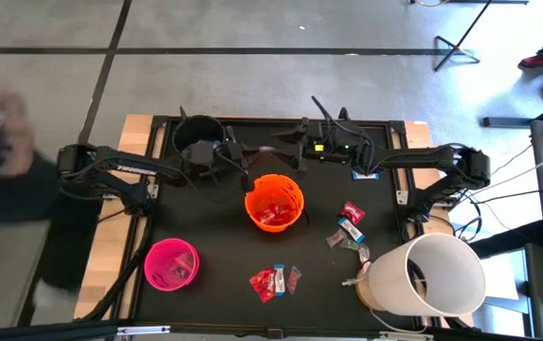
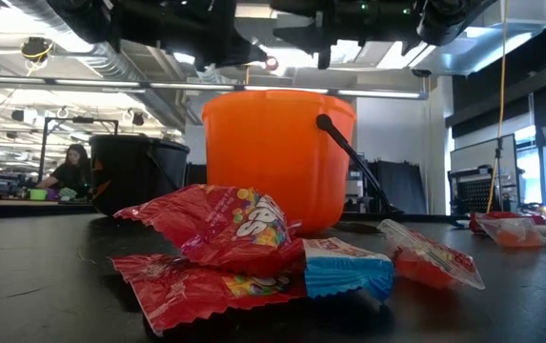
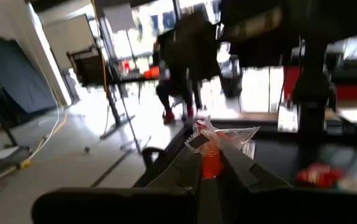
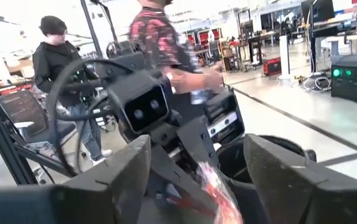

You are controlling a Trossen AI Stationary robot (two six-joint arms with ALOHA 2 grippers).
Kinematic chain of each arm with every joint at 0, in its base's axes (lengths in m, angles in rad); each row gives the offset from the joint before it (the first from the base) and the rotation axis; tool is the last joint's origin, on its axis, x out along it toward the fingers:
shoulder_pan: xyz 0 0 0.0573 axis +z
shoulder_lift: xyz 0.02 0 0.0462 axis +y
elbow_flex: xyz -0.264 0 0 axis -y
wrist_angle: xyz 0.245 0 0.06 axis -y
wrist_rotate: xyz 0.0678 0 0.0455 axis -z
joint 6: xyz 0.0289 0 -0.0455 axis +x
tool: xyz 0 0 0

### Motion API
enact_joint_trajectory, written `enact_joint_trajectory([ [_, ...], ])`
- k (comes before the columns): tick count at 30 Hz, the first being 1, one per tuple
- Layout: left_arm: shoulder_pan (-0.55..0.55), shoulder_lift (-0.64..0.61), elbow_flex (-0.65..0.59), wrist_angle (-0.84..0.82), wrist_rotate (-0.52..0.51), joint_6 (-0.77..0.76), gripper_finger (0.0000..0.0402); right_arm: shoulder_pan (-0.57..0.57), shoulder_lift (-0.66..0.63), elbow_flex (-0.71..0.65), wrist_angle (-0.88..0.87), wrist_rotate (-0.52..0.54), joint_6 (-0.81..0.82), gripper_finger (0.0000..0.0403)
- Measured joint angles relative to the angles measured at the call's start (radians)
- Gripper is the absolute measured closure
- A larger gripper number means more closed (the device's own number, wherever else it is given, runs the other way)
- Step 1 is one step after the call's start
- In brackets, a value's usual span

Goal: Sort candy
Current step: Put the transparent candy into the pink bucket

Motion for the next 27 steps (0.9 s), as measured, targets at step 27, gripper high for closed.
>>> enact_joint_trajectory([
  [27,-0.397,-0.838,0.000,-1.348,0.400,-0.819,0.0383,0.001,-0.046,0.000,-0.123,-0.037,0.010,0.0139],
])
